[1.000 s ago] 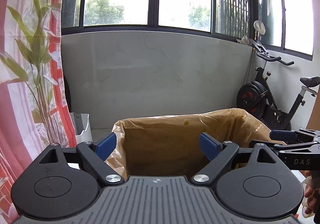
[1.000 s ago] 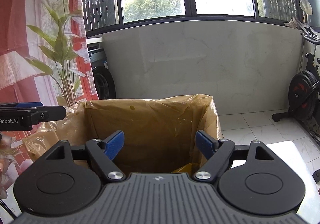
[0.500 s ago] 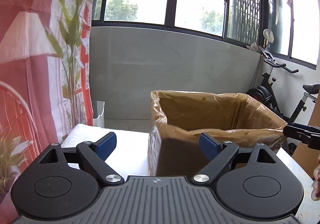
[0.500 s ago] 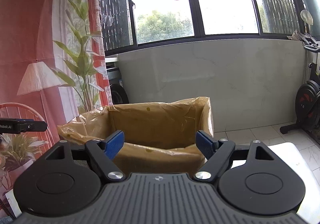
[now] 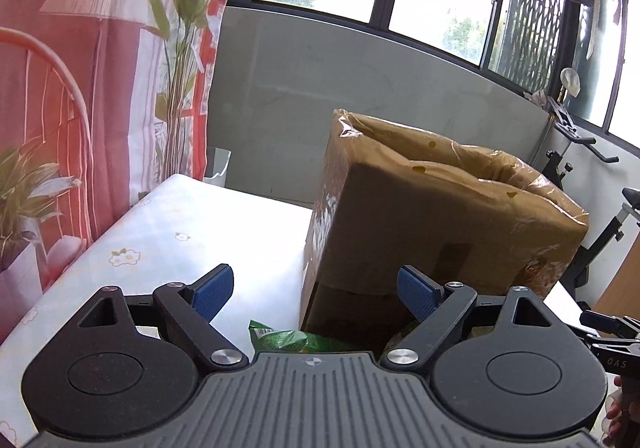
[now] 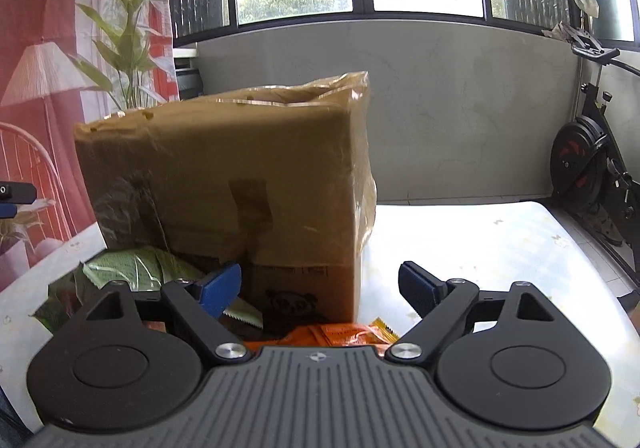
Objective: Organize snacks
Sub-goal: 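Withdraw both open tools from the box back toward the snack pile, then grasp the orange snack bag with the right tool while the left tool grasps the green chip bag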
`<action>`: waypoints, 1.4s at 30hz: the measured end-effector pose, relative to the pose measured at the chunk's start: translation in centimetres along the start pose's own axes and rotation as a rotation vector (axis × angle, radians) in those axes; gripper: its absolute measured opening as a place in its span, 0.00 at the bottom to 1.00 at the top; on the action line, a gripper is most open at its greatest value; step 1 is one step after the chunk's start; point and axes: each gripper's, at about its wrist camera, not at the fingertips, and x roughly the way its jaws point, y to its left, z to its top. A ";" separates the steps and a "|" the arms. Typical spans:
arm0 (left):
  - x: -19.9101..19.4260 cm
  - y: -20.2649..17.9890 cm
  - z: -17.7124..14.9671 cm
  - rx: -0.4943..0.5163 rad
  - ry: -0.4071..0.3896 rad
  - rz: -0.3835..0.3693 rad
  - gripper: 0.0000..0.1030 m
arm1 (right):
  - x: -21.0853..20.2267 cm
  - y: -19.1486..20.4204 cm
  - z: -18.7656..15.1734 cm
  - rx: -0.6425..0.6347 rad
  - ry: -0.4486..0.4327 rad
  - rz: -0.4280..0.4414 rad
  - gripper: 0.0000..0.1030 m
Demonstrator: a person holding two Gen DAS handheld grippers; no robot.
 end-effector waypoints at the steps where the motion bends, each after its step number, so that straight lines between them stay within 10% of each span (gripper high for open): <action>1: 0.1 0.2 -0.2 -0.007 0.007 0.004 0.88 | 0.3 0.1 -0.3 -0.016 0.017 0.007 0.86; 17: 1.2 0.7 -2.6 0.010 0.085 0.025 0.87 | 1.5 -0.5 -5.9 -0.008 0.149 -0.054 0.86; 25: 2.0 0.6 -3.6 0.039 0.127 0.019 0.87 | -0.4 -1.5 -6.4 0.061 0.072 -0.009 0.67; 42: 3.4 2.2 -3.1 -0.022 0.102 0.079 0.88 | -0.2 -0.2 -6.3 0.062 0.049 0.042 0.66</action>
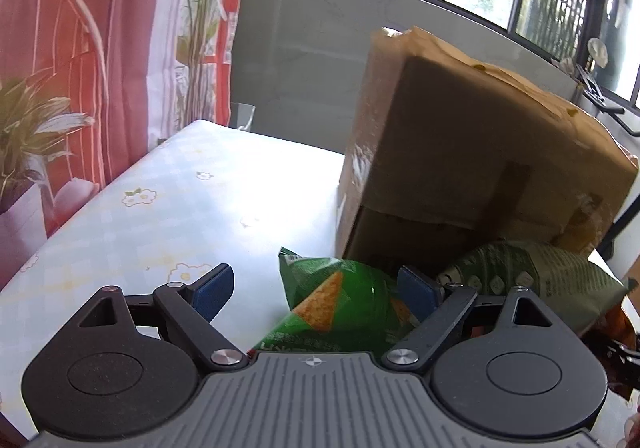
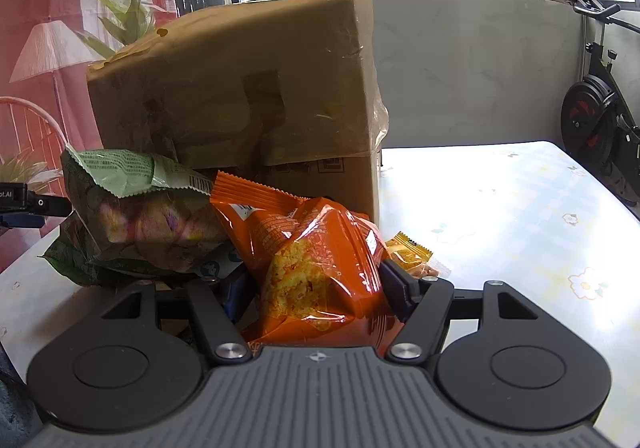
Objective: Organize snacks
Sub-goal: 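Grasp the orange snack bag with the right tool while the left tool grasps the green chip bag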
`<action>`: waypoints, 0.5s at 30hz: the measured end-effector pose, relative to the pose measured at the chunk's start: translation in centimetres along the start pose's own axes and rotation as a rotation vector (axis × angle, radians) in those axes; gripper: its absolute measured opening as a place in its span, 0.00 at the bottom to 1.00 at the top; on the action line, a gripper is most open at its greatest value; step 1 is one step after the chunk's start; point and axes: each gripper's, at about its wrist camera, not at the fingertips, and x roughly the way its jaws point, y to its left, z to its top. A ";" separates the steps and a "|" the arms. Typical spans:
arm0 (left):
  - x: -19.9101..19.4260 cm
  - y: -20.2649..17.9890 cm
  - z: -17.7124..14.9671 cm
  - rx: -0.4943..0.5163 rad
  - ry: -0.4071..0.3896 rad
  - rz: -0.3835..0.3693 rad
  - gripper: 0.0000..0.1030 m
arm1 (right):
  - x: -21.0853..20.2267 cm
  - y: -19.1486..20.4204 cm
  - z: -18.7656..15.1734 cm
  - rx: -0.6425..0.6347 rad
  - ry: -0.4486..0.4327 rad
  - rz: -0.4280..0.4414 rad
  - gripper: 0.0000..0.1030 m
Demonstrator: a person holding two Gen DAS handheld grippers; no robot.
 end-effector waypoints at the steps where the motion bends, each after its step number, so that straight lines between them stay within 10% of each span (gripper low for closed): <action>1: 0.2 0.2 0.3 -0.013 -0.004 0.010 0.88 | 0.0 0.0 0.0 -0.001 0.000 0.000 0.66; 15: 4.3 -1.0 -0.6 0.027 0.118 -0.116 0.91 | -0.1 0.2 0.0 -0.013 0.005 0.005 0.66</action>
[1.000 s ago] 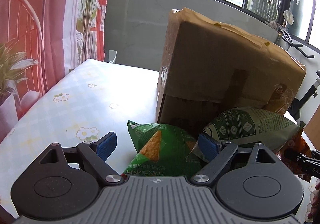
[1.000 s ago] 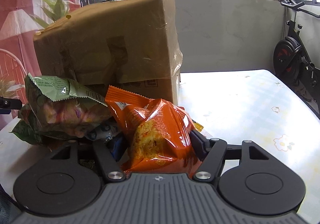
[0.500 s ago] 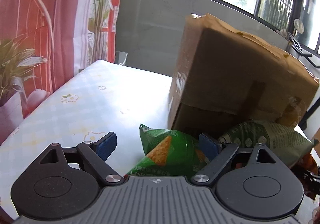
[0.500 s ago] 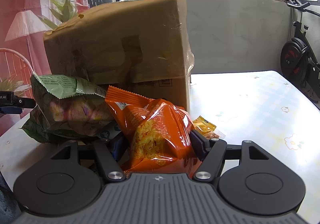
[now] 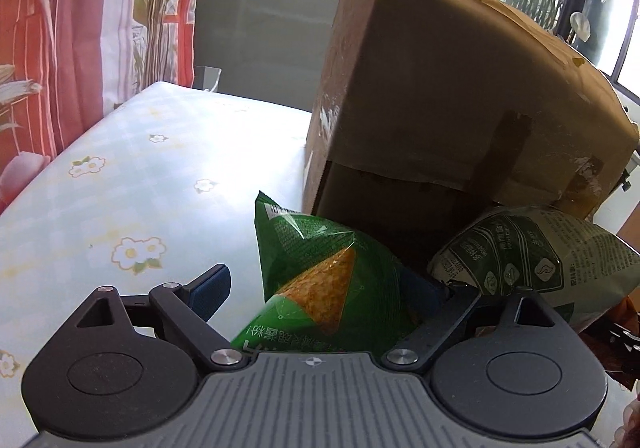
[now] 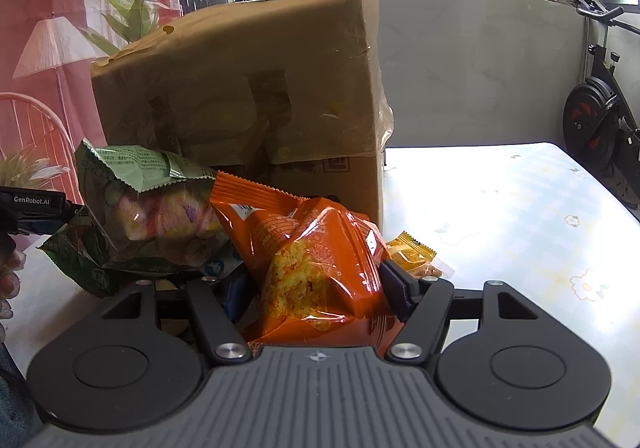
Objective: Organize snacks
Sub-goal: 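Grasp the orange snack bag with the right tool while the left tool grasps the green chip bag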
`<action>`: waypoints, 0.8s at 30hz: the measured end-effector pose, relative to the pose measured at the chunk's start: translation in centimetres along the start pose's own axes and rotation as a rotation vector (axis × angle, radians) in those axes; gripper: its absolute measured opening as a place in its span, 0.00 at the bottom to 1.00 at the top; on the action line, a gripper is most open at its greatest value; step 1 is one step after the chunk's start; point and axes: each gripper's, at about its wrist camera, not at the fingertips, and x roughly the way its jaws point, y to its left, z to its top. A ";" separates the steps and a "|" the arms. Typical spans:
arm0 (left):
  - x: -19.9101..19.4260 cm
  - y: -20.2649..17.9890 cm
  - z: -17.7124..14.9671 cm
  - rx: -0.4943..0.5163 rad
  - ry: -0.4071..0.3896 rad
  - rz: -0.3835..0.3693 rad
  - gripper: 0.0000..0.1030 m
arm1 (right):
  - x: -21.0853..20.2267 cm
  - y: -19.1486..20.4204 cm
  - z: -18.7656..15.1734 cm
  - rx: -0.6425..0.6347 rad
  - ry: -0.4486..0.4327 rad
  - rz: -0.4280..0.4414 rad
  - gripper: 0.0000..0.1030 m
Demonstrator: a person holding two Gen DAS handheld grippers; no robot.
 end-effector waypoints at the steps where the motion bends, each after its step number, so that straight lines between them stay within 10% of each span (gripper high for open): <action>1: 0.0 -0.1 -0.2 -0.007 0.003 -0.010 0.91 | 0.0 0.1 0.0 -0.002 0.001 0.002 0.66; 8: 1.2 0.7 -1.1 -0.065 0.041 -0.123 0.86 | 0.0 0.1 0.0 -0.007 0.001 0.006 0.66; 24: -5.6 0.8 -1.2 -0.034 -0.120 0.016 0.75 | -0.7 0.2 -0.1 -0.003 -0.026 -0.009 0.66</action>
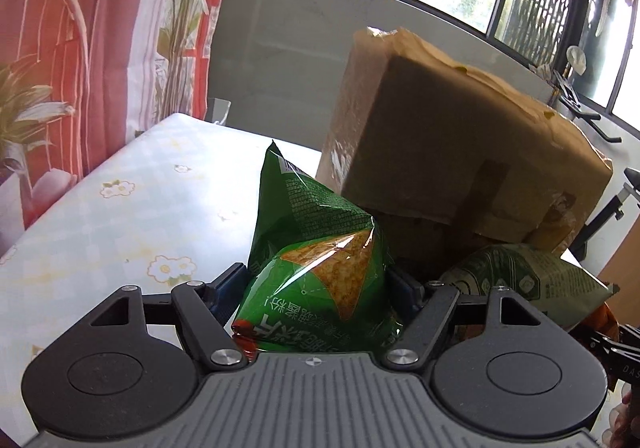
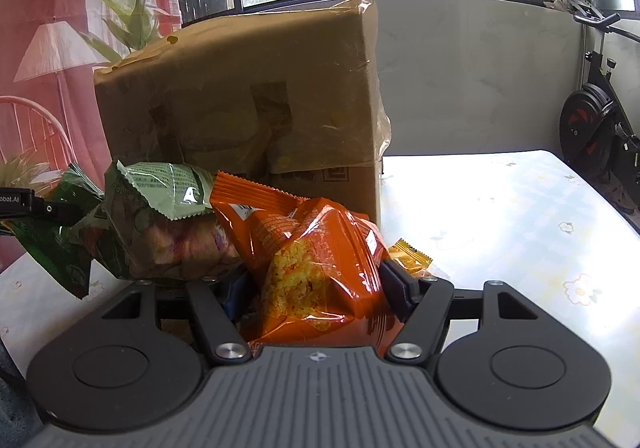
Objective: Organize snacks
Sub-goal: 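Grasp the orange snack bag with the right tool while the left tool grasps the green chip bag, then lift both bags over the box and open both tools to drop them in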
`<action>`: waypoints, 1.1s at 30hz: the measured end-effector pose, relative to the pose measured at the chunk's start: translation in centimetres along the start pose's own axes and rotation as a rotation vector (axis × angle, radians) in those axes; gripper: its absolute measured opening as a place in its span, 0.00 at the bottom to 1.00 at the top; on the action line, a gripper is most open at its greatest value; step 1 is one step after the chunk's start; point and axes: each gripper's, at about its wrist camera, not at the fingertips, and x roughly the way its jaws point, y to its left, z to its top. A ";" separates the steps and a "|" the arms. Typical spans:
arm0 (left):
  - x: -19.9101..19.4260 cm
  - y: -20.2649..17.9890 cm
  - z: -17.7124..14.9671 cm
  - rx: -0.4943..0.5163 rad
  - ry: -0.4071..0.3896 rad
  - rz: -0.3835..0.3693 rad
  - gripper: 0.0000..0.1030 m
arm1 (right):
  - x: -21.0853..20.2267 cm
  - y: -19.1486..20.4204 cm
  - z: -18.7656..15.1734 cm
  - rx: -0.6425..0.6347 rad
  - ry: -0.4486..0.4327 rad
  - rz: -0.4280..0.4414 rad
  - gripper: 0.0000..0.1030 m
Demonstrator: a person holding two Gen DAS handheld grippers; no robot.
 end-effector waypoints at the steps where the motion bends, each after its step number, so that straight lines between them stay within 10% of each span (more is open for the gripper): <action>1: -0.4 0.2 0.2 -0.008 -0.007 0.003 0.75 | -0.1 0.0 0.0 0.000 -0.003 0.000 0.66; 17: -8.2 -2.3 7.3 0.086 -0.248 -0.023 0.75 | -4.5 -0.4 3.5 0.015 -0.157 -0.005 0.66; 33: -6.1 -10.6 14.8 0.242 -0.331 -0.117 0.75 | -5.6 0.8 16.0 -0.063 -0.365 0.128 0.66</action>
